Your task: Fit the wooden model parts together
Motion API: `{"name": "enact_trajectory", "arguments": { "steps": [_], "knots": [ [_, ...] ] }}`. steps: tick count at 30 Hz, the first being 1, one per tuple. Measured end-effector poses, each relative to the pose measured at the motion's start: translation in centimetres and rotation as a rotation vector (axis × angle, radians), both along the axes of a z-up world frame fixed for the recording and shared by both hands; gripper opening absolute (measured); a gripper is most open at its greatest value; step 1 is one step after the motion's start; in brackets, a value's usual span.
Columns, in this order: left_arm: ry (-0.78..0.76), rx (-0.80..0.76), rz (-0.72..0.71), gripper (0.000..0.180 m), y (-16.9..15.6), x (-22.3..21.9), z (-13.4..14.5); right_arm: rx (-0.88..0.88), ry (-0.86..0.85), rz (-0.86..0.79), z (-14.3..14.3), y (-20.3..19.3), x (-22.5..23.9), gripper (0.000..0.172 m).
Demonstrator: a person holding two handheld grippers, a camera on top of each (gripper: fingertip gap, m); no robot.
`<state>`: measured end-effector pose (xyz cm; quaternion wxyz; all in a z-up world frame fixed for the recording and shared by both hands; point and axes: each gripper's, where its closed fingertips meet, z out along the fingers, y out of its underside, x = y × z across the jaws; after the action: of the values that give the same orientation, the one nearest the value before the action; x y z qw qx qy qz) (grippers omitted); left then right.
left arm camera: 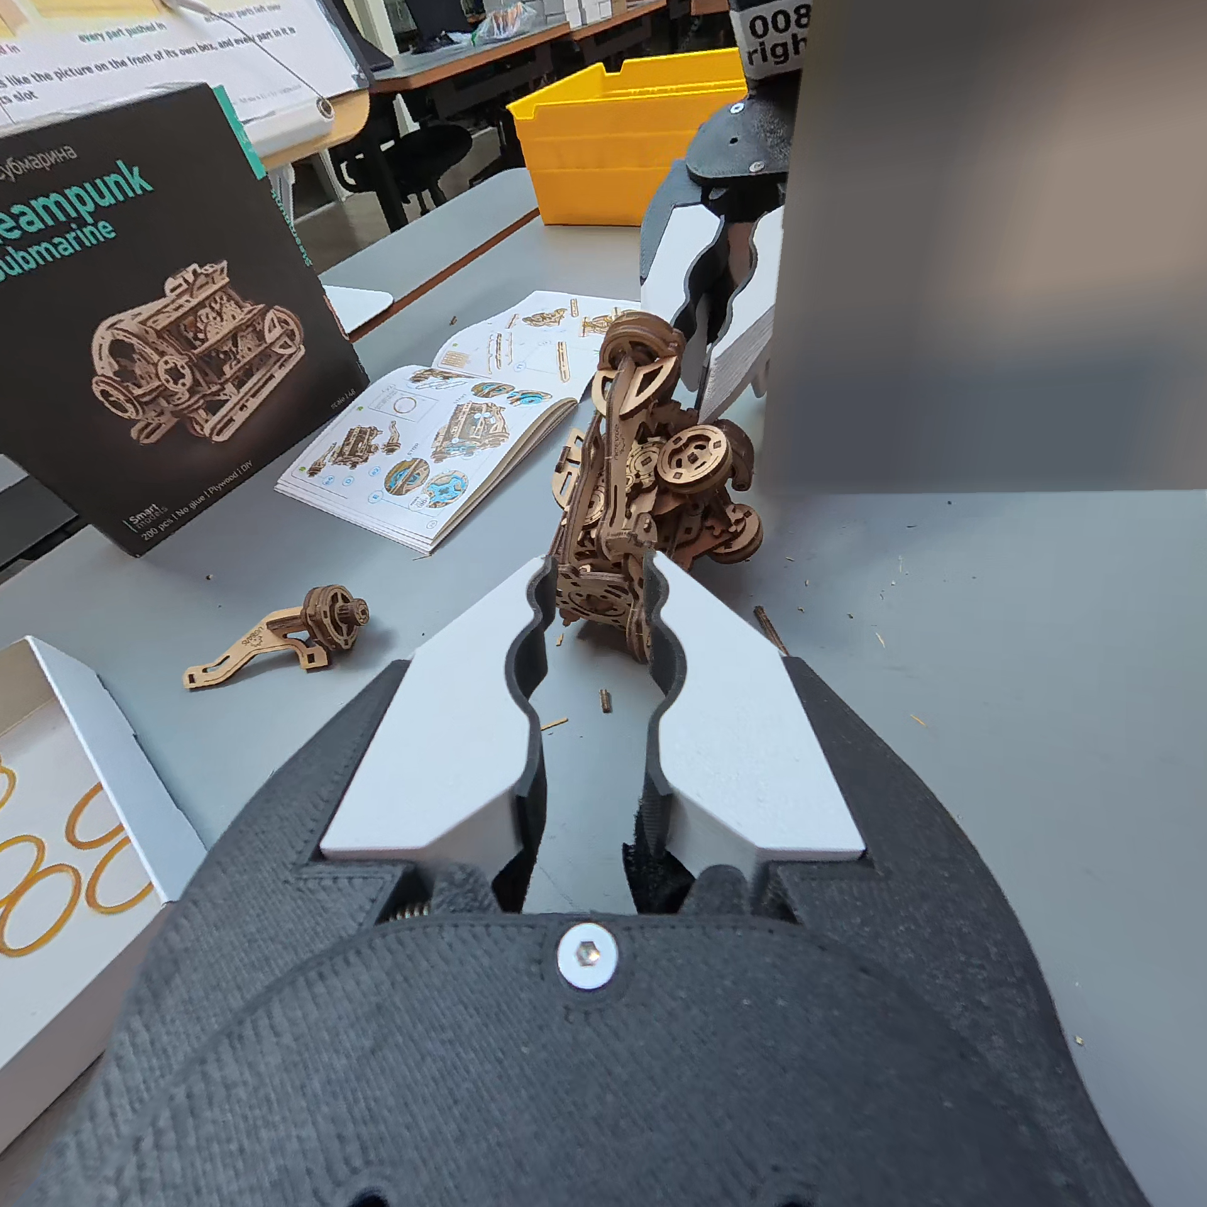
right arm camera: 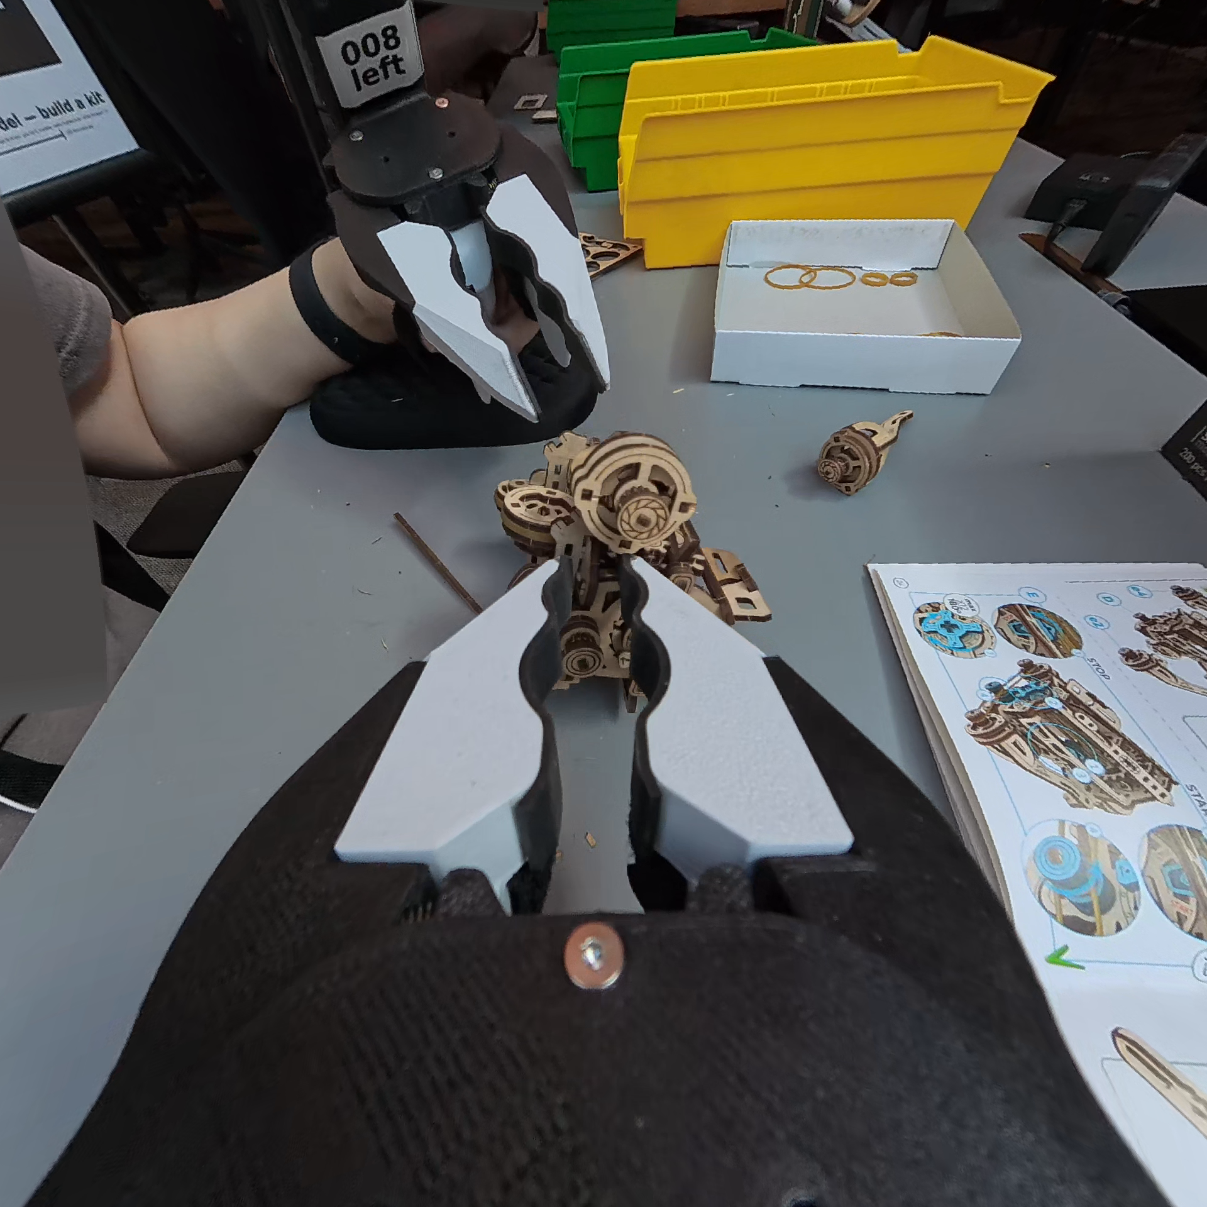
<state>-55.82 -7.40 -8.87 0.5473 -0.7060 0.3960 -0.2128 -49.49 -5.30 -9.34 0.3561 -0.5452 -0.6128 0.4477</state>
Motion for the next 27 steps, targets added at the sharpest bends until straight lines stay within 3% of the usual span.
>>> {"name": "enact_trajectory", "arguments": {
  "steps": [9, 18, 27],
  "knots": [
    [0.045, -0.082, -0.087, 0.041, 0.1, 1.0, -1.1, -0.015, 0.011, 0.034, -0.1, -0.8, 0.0, 0.013],
    [0.132, -0.015, -0.176, 0.023, 0.3, 2.2, -1.5, -0.008, 0.015, 0.031, -0.1, -0.9, 0.1, 0.013],
    [0.123, -0.033, -0.257, 0.02, 0.1, 2.5, -1.5, -0.002, 0.013, 0.038, -0.1, -1.0, 0.2, 0.013]
  ]
}}
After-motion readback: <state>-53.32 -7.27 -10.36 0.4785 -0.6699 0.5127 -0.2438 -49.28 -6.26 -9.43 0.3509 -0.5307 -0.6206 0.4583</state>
